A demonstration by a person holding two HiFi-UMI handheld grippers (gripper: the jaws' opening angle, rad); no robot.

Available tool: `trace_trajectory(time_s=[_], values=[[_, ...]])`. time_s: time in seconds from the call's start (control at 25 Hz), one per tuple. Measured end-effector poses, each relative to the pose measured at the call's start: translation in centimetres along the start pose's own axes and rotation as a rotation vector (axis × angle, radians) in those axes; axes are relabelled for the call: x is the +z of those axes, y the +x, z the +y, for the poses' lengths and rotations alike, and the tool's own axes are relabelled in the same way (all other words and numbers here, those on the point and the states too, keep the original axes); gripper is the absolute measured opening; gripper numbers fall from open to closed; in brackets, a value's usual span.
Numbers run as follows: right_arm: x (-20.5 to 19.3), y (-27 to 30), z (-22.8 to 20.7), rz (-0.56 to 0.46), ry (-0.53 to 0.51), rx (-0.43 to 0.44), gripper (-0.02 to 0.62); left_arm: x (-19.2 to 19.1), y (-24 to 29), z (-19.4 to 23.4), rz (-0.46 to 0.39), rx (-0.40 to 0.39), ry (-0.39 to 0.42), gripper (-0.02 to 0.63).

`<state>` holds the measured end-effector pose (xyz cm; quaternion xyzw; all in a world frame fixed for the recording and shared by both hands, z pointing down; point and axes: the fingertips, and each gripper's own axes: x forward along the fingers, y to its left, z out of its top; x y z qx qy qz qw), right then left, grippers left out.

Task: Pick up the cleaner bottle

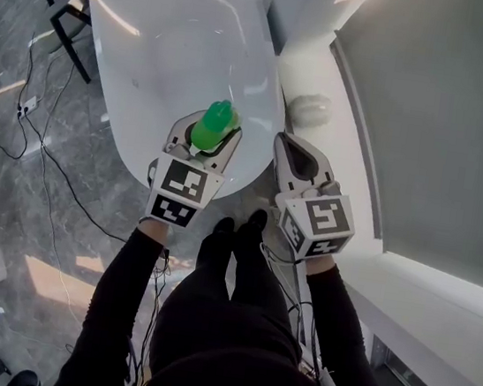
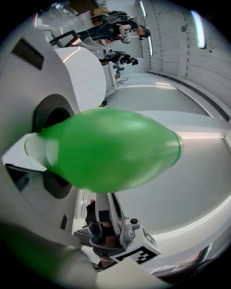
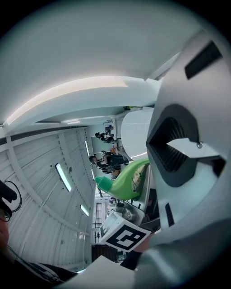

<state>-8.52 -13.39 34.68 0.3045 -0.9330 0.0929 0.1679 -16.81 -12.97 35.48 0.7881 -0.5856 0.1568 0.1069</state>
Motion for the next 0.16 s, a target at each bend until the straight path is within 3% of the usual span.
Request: trace_trajectory(time_s=[0.16], values=[[0.37, 0.12, -0.02, -0.002, -0.001, -0.001, 0.001, 0.34, 0.00, 0.19, -0.002, -0.003, -0.003, 0.190]])
